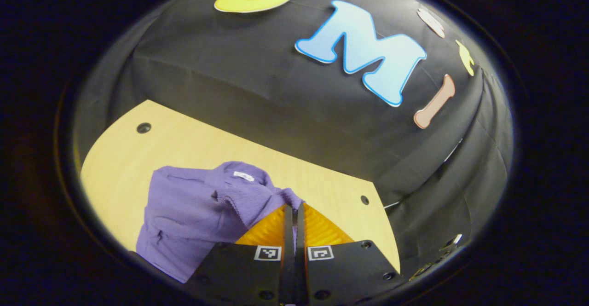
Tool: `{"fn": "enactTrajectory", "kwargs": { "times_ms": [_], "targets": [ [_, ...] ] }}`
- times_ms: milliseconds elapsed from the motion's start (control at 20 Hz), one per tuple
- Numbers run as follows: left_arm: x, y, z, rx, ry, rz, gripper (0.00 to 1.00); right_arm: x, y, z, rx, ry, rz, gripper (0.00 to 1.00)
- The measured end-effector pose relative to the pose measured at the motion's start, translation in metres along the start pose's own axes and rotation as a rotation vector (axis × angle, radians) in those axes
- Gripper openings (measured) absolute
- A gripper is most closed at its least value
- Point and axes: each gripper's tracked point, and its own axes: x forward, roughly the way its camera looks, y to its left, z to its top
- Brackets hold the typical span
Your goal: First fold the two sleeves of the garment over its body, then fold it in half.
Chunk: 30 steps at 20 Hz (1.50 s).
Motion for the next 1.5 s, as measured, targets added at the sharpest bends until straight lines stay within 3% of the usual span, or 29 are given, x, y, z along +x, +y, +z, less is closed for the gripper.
{"fn": "enactTrajectory", "kwargs": {
  "times_ms": [150, 350, 750, 1100, 1500],
  "targets": [
    [0.039, -0.038, -0.005, 0.025, -0.005, -0.052, 0.07, 0.002, -0.013, 0.006, 0.004, 0.014, -0.004, 0.79],
    [0.083, -0.067, -0.034, 0.059, 0.032, -0.064, 0.06, 0.002, -0.032, 0.018, 0.017, 0.016, -0.017, 0.79],
    [0.104, -0.081, -0.074, 0.095, 0.123, -0.041, 0.07, 0.006, -0.048, 0.029, 0.035, 0.018, -0.028, 0.79],
    [0.070, -0.020, -0.084, 0.202, 0.129, 0.040, 0.07, 0.005, -0.034, 0.024, 0.016, 0.018, -0.001, 0.79],
    [-0.025, 0.071, -0.109, 0.227, 0.155, 0.146, 0.07, -0.011, -0.018, -0.002, -0.080, 0.031, 0.027, 0.79]
  ]
}}
